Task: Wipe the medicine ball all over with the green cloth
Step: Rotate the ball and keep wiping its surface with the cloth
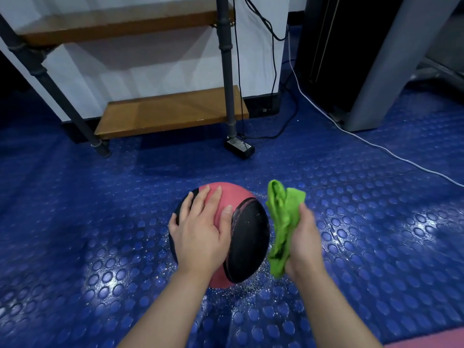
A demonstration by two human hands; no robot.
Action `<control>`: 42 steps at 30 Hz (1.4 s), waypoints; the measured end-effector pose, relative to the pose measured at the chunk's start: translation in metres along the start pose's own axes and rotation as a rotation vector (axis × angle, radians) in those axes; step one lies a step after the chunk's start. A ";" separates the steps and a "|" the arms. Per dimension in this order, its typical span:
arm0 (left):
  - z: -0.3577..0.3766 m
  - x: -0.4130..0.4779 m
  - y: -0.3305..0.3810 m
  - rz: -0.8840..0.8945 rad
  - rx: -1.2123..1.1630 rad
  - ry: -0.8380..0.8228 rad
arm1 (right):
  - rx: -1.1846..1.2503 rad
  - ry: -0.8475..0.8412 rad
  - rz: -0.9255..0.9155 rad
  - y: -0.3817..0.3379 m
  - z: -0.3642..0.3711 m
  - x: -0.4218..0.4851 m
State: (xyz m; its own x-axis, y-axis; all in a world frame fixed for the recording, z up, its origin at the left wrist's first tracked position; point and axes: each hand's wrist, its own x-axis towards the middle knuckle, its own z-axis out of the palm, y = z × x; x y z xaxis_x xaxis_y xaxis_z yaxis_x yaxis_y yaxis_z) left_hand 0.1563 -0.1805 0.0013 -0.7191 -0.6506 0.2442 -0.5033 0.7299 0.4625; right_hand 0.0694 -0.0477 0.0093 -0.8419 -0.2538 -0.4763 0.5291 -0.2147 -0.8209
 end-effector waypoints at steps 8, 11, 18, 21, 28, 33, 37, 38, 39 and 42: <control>0.005 0.005 0.000 0.000 0.000 0.066 | -0.915 -0.055 -0.437 0.043 0.018 -0.017; 0.008 0.011 0.007 -0.004 0.023 0.052 | -0.910 0.045 -0.401 0.040 0.022 -0.003; 0.012 0.009 0.008 -0.024 0.057 0.061 | -0.956 0.202 -0.371 0.026 0.022 0.028; 0.014 0.012 0.012 -0.049 0.071 0.055 | -0.962 0.197 -0.316 0.019 0.026 0.032; 0.017 0.010 0.014 -0.061 0.070 0.100 | -1.009 -0.014 -0.479 0.039 0.025 0.003; 0.015 0.008 0.008 -0.037 0.056 0.095 | -0.863 0.028 -0.535 0.047 0.023 0.016; 0.014 0.011 0.011 -0.044 0.059 0.064 | -0.821 0.092 -0.394 0.042 0.028 0.033; 0.015 0.012 0.011 -0.046 0.060 0.055 | -0.827 0.107 -0.365 0.041 0.029 0.037; 0.015 0.012 0.012 -0.050 0.059 0.047 | -0.831 0.119 -0.347 0.040 0.030 0.042; 0.015 0.013 0.015 -0.063 0.052 0.048 | -0.823 0.147 -0.272 0.035 0.031 0.053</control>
State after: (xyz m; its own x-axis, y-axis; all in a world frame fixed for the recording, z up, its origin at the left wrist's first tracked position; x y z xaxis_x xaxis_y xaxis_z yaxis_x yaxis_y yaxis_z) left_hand 0.1320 -0.1746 -0.0016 -0.6623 -0.7037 0.2573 -0.5717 0.6966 0.4335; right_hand 0.0466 -0.0982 -0.0349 -0.9628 -0.1564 -0.2205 0.1118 0.5123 -0.8515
